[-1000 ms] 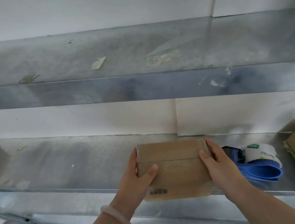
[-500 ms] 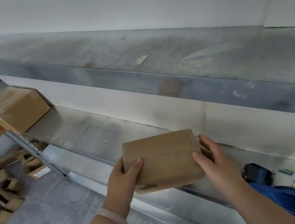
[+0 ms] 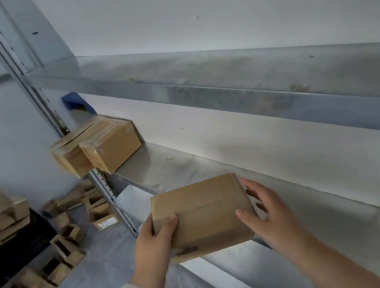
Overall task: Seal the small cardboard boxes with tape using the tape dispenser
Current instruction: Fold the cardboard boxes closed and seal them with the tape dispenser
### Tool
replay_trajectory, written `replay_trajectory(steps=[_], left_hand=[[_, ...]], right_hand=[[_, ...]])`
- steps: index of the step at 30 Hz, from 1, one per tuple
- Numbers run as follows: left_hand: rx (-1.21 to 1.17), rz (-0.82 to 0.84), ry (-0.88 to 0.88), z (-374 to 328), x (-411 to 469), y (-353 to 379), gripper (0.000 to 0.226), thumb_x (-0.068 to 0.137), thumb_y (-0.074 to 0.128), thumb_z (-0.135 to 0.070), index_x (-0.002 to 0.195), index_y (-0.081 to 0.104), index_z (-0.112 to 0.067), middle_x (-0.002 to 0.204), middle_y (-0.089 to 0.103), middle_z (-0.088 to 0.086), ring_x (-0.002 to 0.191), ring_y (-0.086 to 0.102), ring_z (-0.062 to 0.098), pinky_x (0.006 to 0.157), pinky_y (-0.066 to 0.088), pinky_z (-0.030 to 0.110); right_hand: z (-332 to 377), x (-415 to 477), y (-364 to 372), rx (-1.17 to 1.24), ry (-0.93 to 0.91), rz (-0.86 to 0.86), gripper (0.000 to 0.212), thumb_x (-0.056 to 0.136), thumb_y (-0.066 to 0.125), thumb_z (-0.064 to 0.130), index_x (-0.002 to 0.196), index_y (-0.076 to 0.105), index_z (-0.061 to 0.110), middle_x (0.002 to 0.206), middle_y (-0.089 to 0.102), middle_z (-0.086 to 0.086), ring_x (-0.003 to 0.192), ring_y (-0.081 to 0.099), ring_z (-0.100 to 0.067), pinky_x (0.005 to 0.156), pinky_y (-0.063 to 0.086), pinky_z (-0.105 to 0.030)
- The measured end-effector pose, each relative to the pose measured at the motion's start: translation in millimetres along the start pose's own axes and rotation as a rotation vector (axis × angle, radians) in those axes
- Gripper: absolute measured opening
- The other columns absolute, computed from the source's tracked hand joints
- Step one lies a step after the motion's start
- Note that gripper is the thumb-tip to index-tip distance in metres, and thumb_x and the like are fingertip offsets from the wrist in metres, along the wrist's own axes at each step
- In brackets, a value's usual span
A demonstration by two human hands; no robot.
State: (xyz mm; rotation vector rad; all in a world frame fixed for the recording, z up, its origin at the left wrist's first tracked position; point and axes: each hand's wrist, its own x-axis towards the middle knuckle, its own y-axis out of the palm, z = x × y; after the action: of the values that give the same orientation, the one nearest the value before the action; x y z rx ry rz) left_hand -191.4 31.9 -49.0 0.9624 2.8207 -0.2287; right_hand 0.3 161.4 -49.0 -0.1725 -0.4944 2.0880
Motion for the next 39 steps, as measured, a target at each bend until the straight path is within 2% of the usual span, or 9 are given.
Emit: replay_trajectory(steps=[3,12,17,23,29,31,34,36,39], left_hand=[[0.009,-0.003,0.024,-6.4,43.5,-40.3,0.013,0.089,0.066,-0.028,0.096,0.060,-0.037,0.098,0.066,-0.008,0.092,0.061,0.012,0.073,0.048,0.027],[0.065,0.004,-0.016,-16.4,175.0,-87.6,0.034,0.087,0.067,-0.035,0.118,0.051,-0.035,0.107,0.062,-0.008,0.098,0.058,0.013,0.081,0.046,0.030],[-0.006,-0.028,-0.090,-19.3,252.0,-85.7,0.036,0.088,0.068,-0.032,0.121,0.056,-0.025,0.106,0.064,-0.003,0.096,0.059,0.017,0.073,0.049,0.030],[-0.057,-0.125,-0.163,-22.5,318.8,-82.6,0.052,0.086,0.069,-0.035,0.133,0.051,-0.024,0.112,0.061,-0.002,0.099,0.058,0.021,0.086,0.052,0.040],[-0.145,-0.105,-0.310,-23.2,356.5,-84.7,0.046,0.085,0.068,-0.044,0.120,0.044,-0.029,0.115,0.058,0.002,0.105,0.058,0.027,0.094,0.051,0.050],[-0.149,-0.062,-0.308,-19.4,360.9,-85.8,0.058,0.080,0.073,-0.042,0.128,0.044,-0.027,0.118,0.060,0.002,0.104,0.060,0.026,0.093,0.052,0.049],[-0.085,0.024,-0.245,-15.4,364.2,-92.5,0.084,0.076,0.075,-0.043,0.145,0.031,-0.031,0.133,0.053,0.000,0.115,0.056,0.026,0.098,0.049,0.051],[0.140,0.044,-0.122,-15.2,364.6,-101.5,0.098,0.068,0.073,-0.054,0.149,0.021,-0.034,0.148,0.036,-0.002,0.130,0.043,0.026,0.106,0.041,0.052],[0.565,0.110,0.376,-19.9,365.2,-127.1,0.094,0.068,0.060,-0.068,0.148,0.022,-0.036,0.148,0.023,-0.015,0.133,0.028,0.010,0.110,0.032,0.037]], right_hand=[[17.9,29.4,49.1,-0.006,-0.024,0.002,0.059,0.085,0.068,0.040,0.134,0.039,0.053,0.127,0.036,0.038,0.128,0.040,0.002,0.109,0.037,-0.030],[41.3,109.8,128.7,-0.078,-0.034,-0.004,0.060,0.084,0.071,0.034,0.118,0.033,0.065,0.125,0.030,0.043,0.124,0.037,0.003,0.110,0.036,-0.032],[44.8,177.0,154.0,-0.140,-0.055,-0.026,0.063,0.082,0.074,0.031,0.129,0.037,0.050,0.135,0.040,0.022,0.130,0.037,0.000,0.111,0.032,-0.028],[50.7,251.8,184.8,-0.224,-0.106,0.066,0.065,0.084,0.071,0.037,0.139,0.037,0.043,0.134,0.035,0.034,0.123,0.030,0.019,0.104,0.024,-0.011],[51.9,286.5,211.3,-0.285,-0.095,0.120,0.066,0.086,0.068,0.040,0.143,0.035,0.039,0.144,0.033,0.024,0.135,0.027,0.008,0.110,0.025,-0.018],[50.1,289.9,217.6,-0.321,-0.083,0.138,0.067,0.086,0.067,0.042,0.144,0.035,0.038,0.147,0.031,0.021,0.136,0.025,0.007,0.113,0.024,-0.020],[48.2,292.4,225.1,-0.354,-0.049,0.114,0.068,0.086,0.068,0.040,0.146,0.035,0.033,0.152,0.029,0.015,0.139,0.023,0.003,0.111,0.020,-0.016],[48.5,292.7,231.0,-0.371,-0.032,0.084,0.069,0.086,0.068,0.039,0.146,0.034,0.032,0.154,0.028,0.013,0.138,0.022,0.005,0.109,0.018,-0.014],[51.8,287.2,239.4,-0.385,0.035,0.031,0.070,0.087,0.066,0.044,0.147,0.031,0.038,0.155,0.023,0.016,0.139,0.019,0.006,0.111,0.018,-0.017]])
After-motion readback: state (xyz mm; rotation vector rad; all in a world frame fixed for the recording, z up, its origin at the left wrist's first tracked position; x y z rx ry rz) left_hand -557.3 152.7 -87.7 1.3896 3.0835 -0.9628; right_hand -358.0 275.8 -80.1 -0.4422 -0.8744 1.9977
